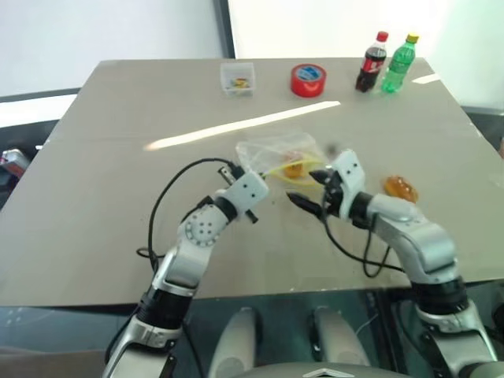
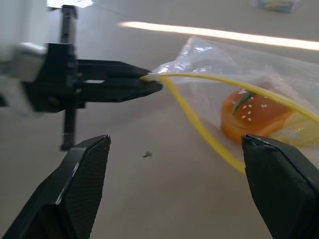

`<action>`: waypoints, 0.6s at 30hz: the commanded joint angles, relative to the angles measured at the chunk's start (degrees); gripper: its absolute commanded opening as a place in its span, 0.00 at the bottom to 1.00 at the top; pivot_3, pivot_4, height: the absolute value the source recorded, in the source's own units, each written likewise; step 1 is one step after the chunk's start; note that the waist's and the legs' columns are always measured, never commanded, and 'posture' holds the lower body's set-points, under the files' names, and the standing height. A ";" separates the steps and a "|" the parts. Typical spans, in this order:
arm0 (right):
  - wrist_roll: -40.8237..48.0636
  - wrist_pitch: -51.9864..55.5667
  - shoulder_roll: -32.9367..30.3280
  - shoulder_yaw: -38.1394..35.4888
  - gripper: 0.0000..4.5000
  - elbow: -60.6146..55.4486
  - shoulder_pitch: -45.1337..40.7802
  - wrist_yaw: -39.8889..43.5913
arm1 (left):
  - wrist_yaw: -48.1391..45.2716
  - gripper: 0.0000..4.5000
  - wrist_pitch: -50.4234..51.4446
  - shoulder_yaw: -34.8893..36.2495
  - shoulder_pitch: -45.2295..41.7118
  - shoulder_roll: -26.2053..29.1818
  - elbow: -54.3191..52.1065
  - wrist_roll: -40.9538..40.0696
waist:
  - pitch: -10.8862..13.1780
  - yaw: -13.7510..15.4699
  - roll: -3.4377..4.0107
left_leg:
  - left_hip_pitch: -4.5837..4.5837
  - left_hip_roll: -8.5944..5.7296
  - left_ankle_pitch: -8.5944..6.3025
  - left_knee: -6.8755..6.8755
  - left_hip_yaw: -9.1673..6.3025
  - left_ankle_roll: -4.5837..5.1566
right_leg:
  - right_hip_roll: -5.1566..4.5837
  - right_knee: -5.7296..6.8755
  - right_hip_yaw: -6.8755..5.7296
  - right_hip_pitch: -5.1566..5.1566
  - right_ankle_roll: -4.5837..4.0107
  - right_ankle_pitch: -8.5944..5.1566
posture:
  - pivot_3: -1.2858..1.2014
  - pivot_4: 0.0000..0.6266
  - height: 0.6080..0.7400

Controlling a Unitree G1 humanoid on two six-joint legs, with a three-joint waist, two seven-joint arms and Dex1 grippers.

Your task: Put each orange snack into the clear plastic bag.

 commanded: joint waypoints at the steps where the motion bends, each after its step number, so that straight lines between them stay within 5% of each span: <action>1: -1.17 -0.49 -3.09 -6.18 0.96 -0.46 0.77 -2.64 | 0.67 0.00 -0.22 0.23 -0.90 -0.27 -0.97 -0.05 | 0.00 0.00 -0.01 | 0.00 0.00 0.00 0.02 0.01 0.00 | 0.00 0.00 0.00 0.00 0.00 0.00 | 0.52 0.24 1.00; 8: -6.30 -1.06 -10.95 -14.25 0.96 8.35 3.49 -7.25 | 0.13 0.00 -0.60 -0.54 -0.80 -0.38 -0.85 -0.11 | 0.01 0.19 -0.02 | 0.00 0.01 0.00 0.08 0.29 0.00 | 0.01 0.01 0.03 0.00 -0.01 0.00 | 0.52 0.24 1.00; 18: -6.06 4.94 -11.49 -17.82 0.96 14.89 4.26 -10.68 | -0.16 0.00 -1.15 -0.68 -1.67 -0.27 0.10 -0.15 | 0.01 0.18 -0.02 | -0.01 0.01 0.00 0.10 0.37 0.00 | 0.01 0.01 0.11 0.01 0.00 0.00 | 0.52 0.24 1.00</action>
